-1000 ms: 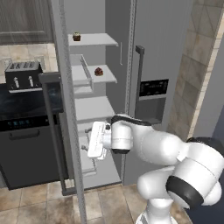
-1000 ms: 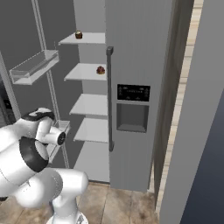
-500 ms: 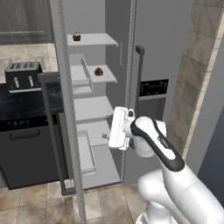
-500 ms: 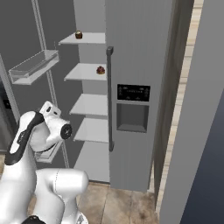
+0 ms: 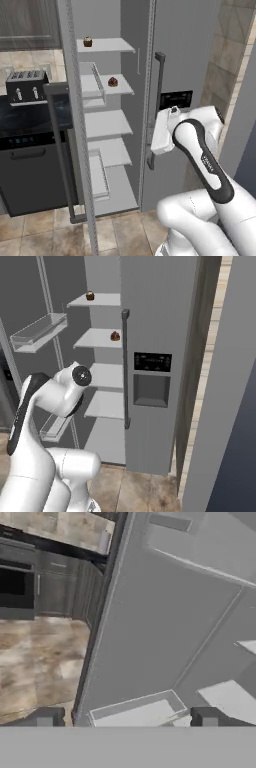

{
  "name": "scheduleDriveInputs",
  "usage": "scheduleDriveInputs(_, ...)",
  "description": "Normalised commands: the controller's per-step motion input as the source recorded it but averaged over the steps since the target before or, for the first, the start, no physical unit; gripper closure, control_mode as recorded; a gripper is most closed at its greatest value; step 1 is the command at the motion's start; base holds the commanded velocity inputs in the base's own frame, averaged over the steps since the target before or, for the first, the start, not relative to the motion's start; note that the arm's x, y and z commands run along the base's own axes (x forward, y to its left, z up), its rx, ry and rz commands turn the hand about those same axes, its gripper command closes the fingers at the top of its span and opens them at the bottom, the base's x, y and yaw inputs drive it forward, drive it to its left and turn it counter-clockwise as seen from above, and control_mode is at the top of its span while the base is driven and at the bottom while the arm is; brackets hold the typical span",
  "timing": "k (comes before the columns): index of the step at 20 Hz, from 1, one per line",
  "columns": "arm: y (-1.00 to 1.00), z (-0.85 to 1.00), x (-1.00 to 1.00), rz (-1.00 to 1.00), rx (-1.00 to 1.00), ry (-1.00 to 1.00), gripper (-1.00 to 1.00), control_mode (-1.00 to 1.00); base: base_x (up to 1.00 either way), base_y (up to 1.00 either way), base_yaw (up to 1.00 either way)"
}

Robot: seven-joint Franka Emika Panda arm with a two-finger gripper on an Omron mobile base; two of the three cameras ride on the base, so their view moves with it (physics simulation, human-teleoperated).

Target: Take the cupcake and cake from the fridge and place them on the empty tray on the dining counter.

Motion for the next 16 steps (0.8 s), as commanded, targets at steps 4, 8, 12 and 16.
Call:
scheduleDriveInputs(4, -0.84, 0.83, -0.19, -0.31, -0.10, 0.61, -1.00, -1.00, 0.00, 0.00, 0.00)
scheduleDriveInputs(8, -0.58, 0.31, -0.70, -0.30, -0.12, 0.35, -1.00, -1.00, 0.00, 0.00, 0.00)
scheduleDriveInputs(12, -0.41, -0.24, -1.00, -0.14, -0.08, -0.20, -1.00, -1.00, 0.00, 0.00, 0.00)
scheduleDriveInputs(16, 0.00, -0.80, -1.00, -0.06, -0.11, -0.59, -1.00, -1.00, 0.00, 0.00, 0.00)
